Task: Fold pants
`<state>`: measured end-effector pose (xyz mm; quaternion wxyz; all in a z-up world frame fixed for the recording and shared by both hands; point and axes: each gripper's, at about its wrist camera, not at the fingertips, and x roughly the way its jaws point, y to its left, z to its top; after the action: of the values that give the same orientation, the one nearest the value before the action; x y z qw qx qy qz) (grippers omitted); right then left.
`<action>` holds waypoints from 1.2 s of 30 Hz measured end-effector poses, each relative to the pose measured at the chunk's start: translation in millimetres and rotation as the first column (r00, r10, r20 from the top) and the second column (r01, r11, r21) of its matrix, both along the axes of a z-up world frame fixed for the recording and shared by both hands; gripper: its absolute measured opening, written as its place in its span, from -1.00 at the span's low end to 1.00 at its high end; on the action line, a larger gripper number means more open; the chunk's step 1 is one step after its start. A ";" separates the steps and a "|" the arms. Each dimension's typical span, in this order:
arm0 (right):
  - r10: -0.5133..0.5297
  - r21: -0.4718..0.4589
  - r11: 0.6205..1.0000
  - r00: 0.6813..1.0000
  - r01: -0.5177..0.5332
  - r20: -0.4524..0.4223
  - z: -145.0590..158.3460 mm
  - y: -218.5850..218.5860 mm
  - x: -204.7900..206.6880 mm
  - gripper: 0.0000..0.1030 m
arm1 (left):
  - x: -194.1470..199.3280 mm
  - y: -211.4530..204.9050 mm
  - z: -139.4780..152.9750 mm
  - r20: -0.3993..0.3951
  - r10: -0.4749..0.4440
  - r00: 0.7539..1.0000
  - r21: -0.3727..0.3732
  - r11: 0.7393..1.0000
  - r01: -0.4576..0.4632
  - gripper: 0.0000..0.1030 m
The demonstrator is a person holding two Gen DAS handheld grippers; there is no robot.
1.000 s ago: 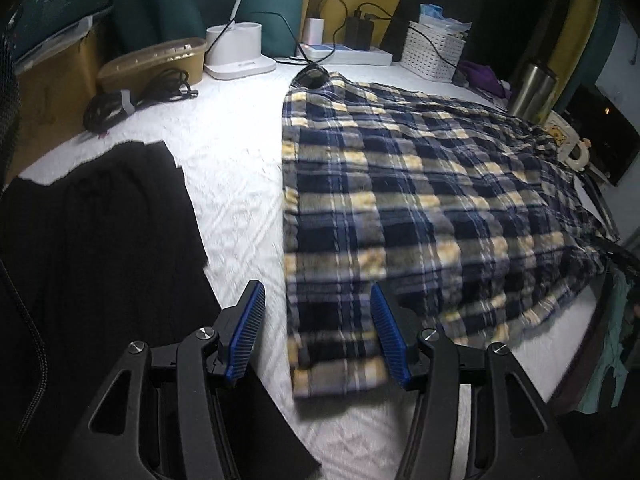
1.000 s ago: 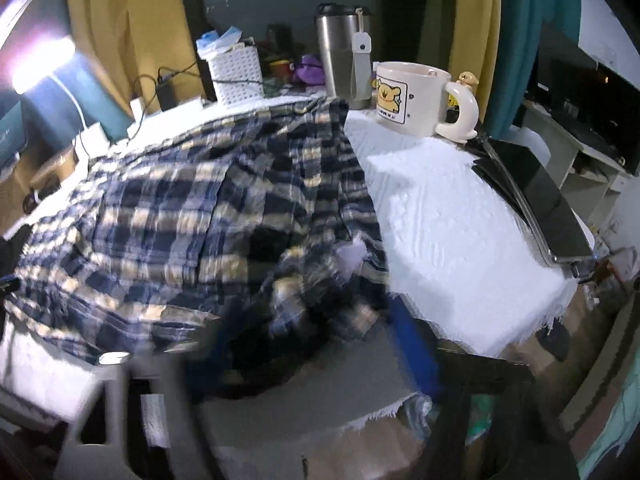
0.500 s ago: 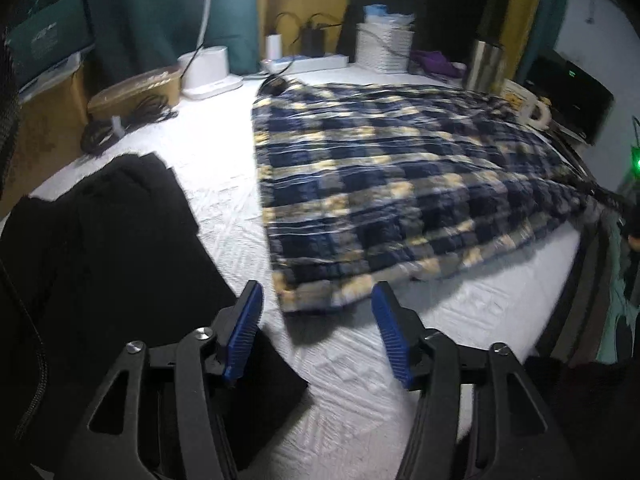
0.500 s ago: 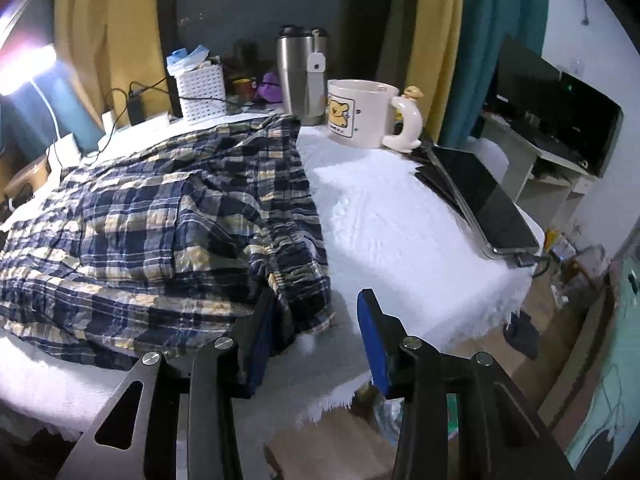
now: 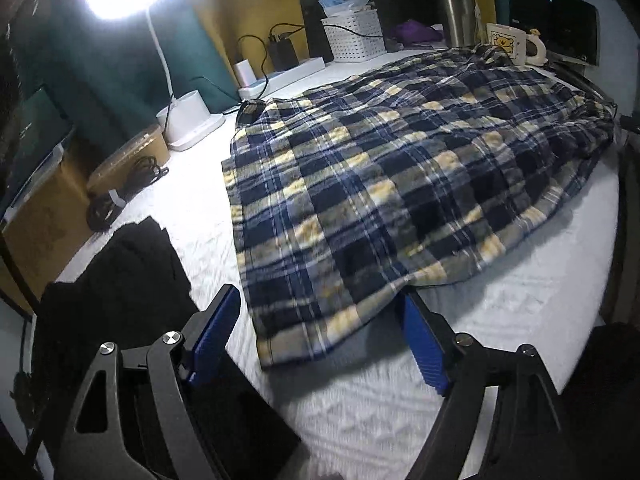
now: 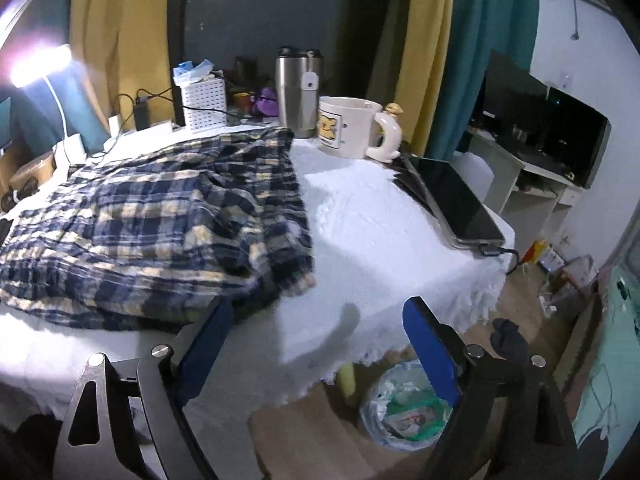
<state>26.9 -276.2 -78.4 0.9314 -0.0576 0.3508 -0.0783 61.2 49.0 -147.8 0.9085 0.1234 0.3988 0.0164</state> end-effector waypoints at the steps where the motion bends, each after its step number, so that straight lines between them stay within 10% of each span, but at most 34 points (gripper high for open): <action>1: -0.003 -0.001 1.000 1.000 0.003 -0.002 -1.5 -1.7 -0.6 0.71 | 1.6 -1.2 1.1 0.007 -0.006 1.000 0.010 1.000 0.006 0.49; 6: 0.025 -0.046 0.999 1.000 -0.025 -0.001 -6.8 3.8 -4.2 0.71 | 3.3 -3.2 17.1 0.066 -0.035 0.997 -0.061 0.997 0.039 -0.72; 13: 0.207 -0.073 0.976 0.978 -0.205 0.020 -9.8 65.0 -3.3 0.72 | -2.4 10.5 62.3 0.217 0.028 0.976 -0.205 0.979 0.017 -0.99; 23: 0.347 -0.128 0.929 0.937 -0.349 -0.036 -26.3 126.5 4.3 0.92 | -1.4 11.2 38.1 0.076 -0.059 0.995 -0.207 0.976 0.073 -0.93; 27: 0.297 -0.170 0.938 0.953 -0.302 -0.056 -27.4 109.2 1.1 0.93 | -9.9 5.4 13.5 0.010 -0.103 0.995 -0.215 0.971 0.103 0.36; 36: 0.202 -0.126 0.970 0.978 -0.207 -0.051 -28.1 67.4 10.7 0.93 | -1.8 -6.1 0.2 -0.030 -0.118 0.993 -0.087 0.990 0.115 0.43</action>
<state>37.6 -208.8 -106.5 0.9219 -0.1556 0.3547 -0.0037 59.4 43.0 -147.5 0.9052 0.1082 0.4072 -0.0560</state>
